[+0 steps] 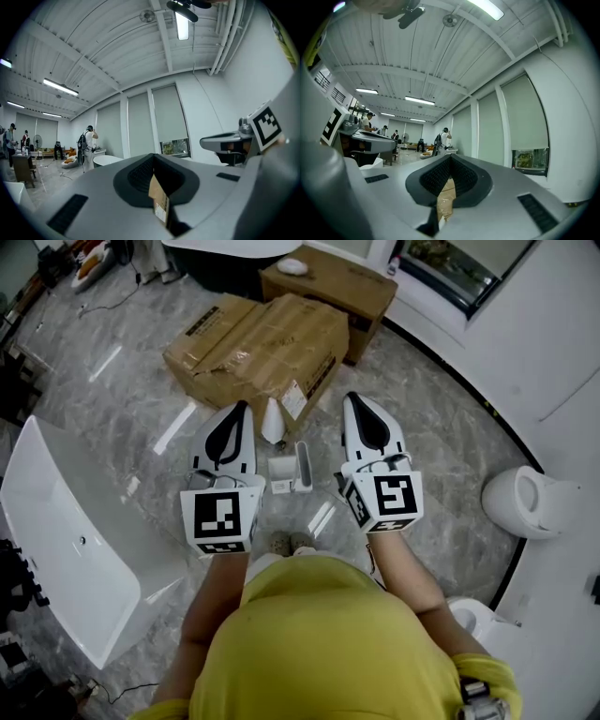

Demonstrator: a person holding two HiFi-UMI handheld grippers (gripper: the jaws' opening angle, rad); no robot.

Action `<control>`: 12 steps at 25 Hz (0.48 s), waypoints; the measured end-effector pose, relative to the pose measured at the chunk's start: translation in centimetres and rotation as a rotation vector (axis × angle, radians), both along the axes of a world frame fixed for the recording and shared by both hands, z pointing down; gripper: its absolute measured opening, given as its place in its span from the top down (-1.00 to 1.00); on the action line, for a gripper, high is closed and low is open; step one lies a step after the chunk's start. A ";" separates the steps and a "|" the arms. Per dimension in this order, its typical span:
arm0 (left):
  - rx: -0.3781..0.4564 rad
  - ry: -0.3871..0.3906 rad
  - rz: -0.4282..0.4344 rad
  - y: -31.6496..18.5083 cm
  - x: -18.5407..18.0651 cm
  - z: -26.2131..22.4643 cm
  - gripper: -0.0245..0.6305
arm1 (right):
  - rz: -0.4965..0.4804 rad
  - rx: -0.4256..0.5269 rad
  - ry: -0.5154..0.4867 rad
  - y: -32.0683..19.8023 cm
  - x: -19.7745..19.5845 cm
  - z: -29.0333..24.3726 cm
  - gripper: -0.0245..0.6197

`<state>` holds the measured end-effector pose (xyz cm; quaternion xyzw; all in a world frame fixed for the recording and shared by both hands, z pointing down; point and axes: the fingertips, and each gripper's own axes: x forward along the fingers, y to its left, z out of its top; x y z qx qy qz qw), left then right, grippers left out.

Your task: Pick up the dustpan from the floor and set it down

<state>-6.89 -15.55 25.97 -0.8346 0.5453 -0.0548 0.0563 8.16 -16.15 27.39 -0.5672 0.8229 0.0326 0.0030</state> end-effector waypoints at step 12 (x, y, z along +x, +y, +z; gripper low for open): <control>-0.016 0.015 0.005 0.3 0.3 0.0 0.93 | 0.007 0.021 0.033 0.7 0.1 -1.2 0.90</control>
